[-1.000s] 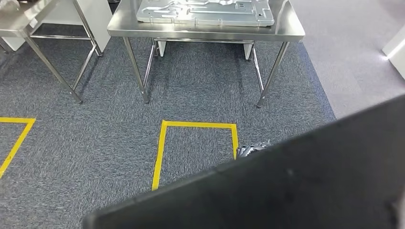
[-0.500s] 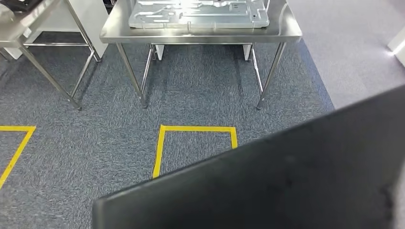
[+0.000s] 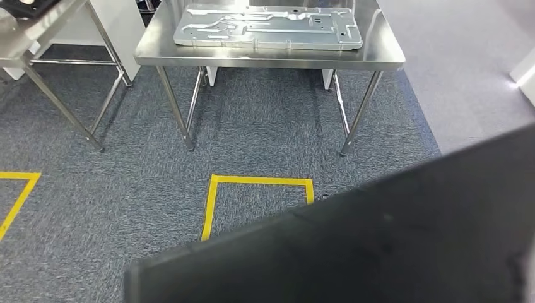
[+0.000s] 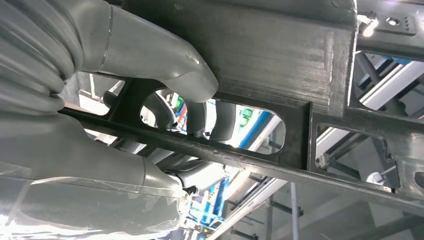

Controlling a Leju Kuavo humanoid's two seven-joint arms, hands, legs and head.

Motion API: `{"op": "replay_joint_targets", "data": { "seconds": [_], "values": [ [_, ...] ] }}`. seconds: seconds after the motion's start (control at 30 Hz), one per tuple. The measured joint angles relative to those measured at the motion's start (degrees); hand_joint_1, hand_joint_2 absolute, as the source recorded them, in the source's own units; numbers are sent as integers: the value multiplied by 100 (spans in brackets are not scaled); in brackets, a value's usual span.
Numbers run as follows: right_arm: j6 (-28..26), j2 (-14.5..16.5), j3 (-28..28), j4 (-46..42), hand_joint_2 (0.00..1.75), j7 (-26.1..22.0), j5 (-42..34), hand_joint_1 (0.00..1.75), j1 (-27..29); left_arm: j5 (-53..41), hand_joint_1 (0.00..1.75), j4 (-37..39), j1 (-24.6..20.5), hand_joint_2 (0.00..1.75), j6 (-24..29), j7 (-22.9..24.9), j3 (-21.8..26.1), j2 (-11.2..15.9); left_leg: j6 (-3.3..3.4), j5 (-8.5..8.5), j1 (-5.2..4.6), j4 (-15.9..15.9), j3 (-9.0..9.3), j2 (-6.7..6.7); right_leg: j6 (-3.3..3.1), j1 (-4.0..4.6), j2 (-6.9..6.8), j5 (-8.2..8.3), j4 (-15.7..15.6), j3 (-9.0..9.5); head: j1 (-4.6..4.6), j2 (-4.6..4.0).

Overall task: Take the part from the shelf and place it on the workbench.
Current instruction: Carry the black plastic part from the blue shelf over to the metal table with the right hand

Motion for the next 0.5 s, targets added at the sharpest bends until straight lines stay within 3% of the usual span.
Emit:
{"op": "replay_joint_targets", "data": {
  "seconds": [0.07, 0.1, 0.13, 0.2, 0.23, 0.27, 0.43, 0.5],
  "values": [
    [0, 0, -11, 2, 175, -2, -9, 173, 2, -1, 0, 0, -1, 0, 0, 0, 2, -1, 7, -62, 5, -2, 59, -2, 51, -38, -4, -244, 678, -487, 5, 1],
    [1, 0, -17, 6, 175, -1, -10, 173, 5, -1, 0, 1, 4, 0, 0, 0, 3, -1, -4, -102, 8, -1, 97, -3, 74, -60, -7, -249, 856, -669, 5, 1],
    [1, 0, -22, 10, 175, 1, -11, 173, 6, -1, 0, 1, 9, 0, 0, 0, 7, -2, -21, -147, 15, 0, 149, -7, 90, -80, -10, -130, 832, -754, 6, 1],
    [3, -1, -33, 14, 175, 2, -21, 173, -1, -2, 0, 1, 13, 0, -1, 0, 17, -2, -68, -258, 35, 0, 289, -13, 111, -114, -25, 414, 214, -621, 8, 1],
    [5, -1, -38, 17, 175, 4, -31, 173, -9, -2, 0, 1, 8, 0, -2, -1, 23, -1, -98, -311, 43, -1, 363, -14, 109, -115, -38, 617, -134, -512, 8, 1],
    [7, -1, -41, 20, 175, 5, -40, 173, -20, -3, 0, 0, -1, 0, -3, 0, 28, -1, -133, -357, 47, -2, 409, -14, 86, -100, -54, 694, -390, -431, 12, 1],
    [15, -1, -50, 17, 175, 15, -62, 173, -57, -11, 0, 2, -26, 0, -6, 1, 34, -2, -313, -462, 44, 139, 535, 0, -149, -70, -52, 629, -594, -230, 23, 1],
    [37, 0, -50, 14, 175, 14, -67, 173, -78, -12, 0, 2, -48, 0, -7, 5, 35, -2, -341, -604, 59, 638, 283, -1, -218, -64, -52, 561, -616, -107, 17, 0]
  ]
}}
